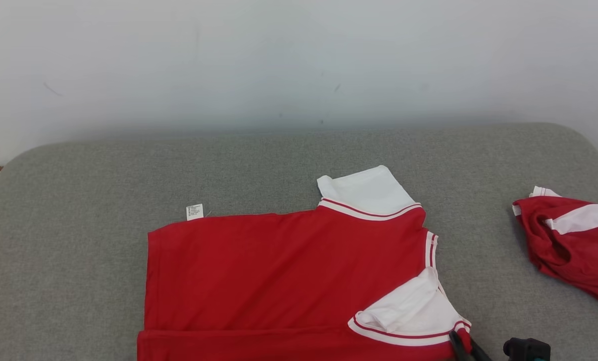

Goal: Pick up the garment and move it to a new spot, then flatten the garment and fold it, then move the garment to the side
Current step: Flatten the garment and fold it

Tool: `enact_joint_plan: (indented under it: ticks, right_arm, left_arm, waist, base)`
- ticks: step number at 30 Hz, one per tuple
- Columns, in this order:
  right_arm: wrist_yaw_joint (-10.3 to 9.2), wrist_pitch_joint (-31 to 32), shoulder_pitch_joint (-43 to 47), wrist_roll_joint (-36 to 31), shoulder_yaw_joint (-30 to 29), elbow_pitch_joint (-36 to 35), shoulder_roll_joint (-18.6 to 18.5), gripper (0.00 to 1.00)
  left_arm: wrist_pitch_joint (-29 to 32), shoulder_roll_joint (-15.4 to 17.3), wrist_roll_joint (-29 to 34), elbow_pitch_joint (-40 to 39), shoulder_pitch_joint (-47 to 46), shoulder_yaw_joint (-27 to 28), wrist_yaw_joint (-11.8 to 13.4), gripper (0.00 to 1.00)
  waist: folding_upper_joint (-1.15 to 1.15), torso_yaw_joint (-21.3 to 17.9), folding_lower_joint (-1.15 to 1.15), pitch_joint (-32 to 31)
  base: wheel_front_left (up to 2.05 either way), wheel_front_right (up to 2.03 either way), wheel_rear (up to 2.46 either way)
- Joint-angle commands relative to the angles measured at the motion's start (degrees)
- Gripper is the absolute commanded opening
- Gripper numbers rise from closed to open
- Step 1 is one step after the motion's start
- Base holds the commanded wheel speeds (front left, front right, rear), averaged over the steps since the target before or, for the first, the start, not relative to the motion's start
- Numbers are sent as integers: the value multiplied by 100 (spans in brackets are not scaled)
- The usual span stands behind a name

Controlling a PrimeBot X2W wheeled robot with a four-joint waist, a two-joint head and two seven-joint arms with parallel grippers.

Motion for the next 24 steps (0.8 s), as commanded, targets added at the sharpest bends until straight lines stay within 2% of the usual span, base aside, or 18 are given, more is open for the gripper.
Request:
enact_joint_plan:
  ticks: [1,2,3,6,11,18,20,22,24]
  right_arm:
    - [-8,-5,84,35,-24,31,-11,96]
    - [-8,-5,55,-42,-98,26,-28,100]
    - [-8,-5,39,-92,-153,8,-24,100]
    - [-8,-4,14,-307,-417,-110,-47,100]
    - [-7,-5,96,-810,-754,-505,65,100]
    - [-7,-5,176,-1157,-524,-605,201,100]
    - [-7,-4,176,-1209,-490,-553,206,89]
    - [-7,-4,162,-1219,-471,-485,228,50]
    - [-7,-5,110,-1237,-449,-429,229,25]
  left_arm:
    - [8,-10,19,74,125,-27,12,0]
    - [8,-36,19,70,144,-21,12,96]
    - [8,-41,41,55,152,31,12,100]
    - [8,-37,264,-46,180,300,13,100]
    - [6,-177,1086,-480,277,886,193,100]
    - [6,-409,1724,-787,423,1328,153,100]
    - [6,-446,1798,-809,442,1387,118,100]
    - [6,-467,1855,-830,454,1437,80,100]
    - [6,-495,1903,-843,464,1471,67,100]
  waist:
    - [0,12,0,2]
    - [0,26,0,8]
    - [0,32,0,12]
    - [0,61,0,27]
    - [0,107,0,52]
    - [0,221,0,74]
    - [0,263,0,88]
    - [0,304,0,104]
    - [0,342,0,120]
  base:
    - [0,0,0]
    - [0,0,0]
    - [0,0,0]
    - [0,0,0]
    - [0,0,0]
    - [0,0,0]
    - [0,0,0]
    - [0,0,0]
    - [0,0,0]
